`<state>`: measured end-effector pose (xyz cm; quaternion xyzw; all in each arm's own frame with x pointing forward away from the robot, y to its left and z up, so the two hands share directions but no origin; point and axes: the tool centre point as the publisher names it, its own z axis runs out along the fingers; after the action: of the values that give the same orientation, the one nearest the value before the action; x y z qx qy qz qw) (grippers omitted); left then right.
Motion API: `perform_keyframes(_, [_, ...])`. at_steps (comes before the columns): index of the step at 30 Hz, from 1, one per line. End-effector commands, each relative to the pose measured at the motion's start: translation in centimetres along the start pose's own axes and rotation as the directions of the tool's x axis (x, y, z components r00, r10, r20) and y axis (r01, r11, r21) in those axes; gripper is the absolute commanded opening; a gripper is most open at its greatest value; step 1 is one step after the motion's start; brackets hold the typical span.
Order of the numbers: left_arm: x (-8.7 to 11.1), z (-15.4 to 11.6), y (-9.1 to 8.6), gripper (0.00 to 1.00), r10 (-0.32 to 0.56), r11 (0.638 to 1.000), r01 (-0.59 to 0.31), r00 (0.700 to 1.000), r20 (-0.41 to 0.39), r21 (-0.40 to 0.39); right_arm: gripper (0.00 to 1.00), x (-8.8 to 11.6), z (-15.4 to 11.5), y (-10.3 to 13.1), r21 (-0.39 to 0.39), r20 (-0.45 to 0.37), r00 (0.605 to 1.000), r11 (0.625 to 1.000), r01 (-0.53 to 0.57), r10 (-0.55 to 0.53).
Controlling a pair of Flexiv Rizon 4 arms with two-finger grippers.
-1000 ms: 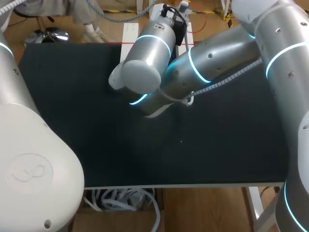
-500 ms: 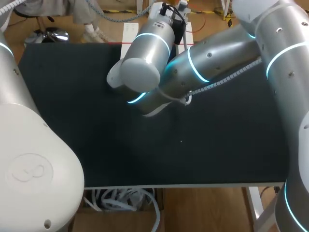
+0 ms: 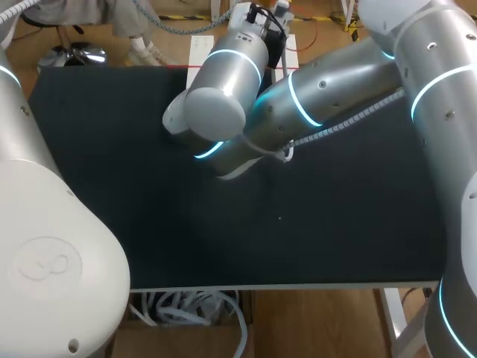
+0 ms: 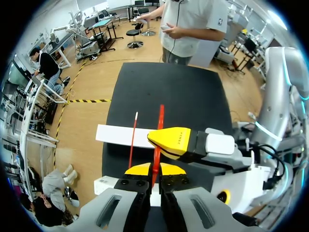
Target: Grab the tape and strap the tape.
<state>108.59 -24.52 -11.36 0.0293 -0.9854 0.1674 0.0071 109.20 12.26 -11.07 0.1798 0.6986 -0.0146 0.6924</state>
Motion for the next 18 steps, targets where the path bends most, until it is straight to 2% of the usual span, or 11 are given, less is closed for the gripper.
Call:
perform_keyframes(1, [0.0, -0.1, -0.13, 0.0, -0.001, 1.0, 0.001, 1.0, -0.001, -0.004, 0.0, -0.33, -0.08, 0.08, 0.002, -0.01, 1.0, 1.0, -0.001, 0.001])
perform_keyframes(9, [0.0, -0.1, -0.13, 0.0, -0.001, 1.0, 0.001, 1.0, -0.001, -0.004, 0.0, -0.45, 0.13, -0.3, -0.004, -0.027, 1.0, 1.0, -0.003, 0.003])
perform_keyframes(10, [0.0, -0.1, -0.13, 0.0, -0.001, 1.0, 0.001, 1.0, -0.001, -0.004, 0.08, -0.45, 0.15, -0.3, -0.006, -0.027, 1.0, 1.0, -0.003, 0.003])
perform_keyframes(11, [0.0, -0.1, -0.13, 0.0, -0.001, 1.0, 0.001, 1.0, -0.001, -0.004, 0.31, -0.46, 0.19, -0.31, -0.02, -0.031, 1.0, 1.0, -0.001, 0.0])
perform_keyframes(12, [0.0, -0.1, -0.13, 0.0, -0.001, 1.0, 0.001, 1.0, -0.001, -0.004, 0.41, -0.46, 0.17, -0.26, -0.021, -0.031, 1.0, 1.0, -0.001, 0.0])
perform_keyframes(13, [0.0, -0.1, -0.13, 0.0, -0.001, 1.0, 0.001, 1.0, -0.001, -0.004, 0.63, -0.5, 0.08, -0.24, -0.028, -0.029, 1.0, 1.0, 0.0, -0.001])
perform_keyframes(14, [0.0, -0.1, -0.13, 0.0, -0.001, 1.0, 0.001, 1.0, -0.001, -0.004, 1.0, -0.51, -0.09, -0.21, -0.04, -0.03, 1.0, 0.999, 0.003, -0.004])
perform_keyframes(18, [0.0, -0.1, -0.13, 0.0, -0.001, 1.0, 0.001, 1.0, -0.001, -0.004, 1.0, -0.58, -0.67, -0.44, -0.065, -0.036, 0.999, 0.998, 0.013, -0.015])
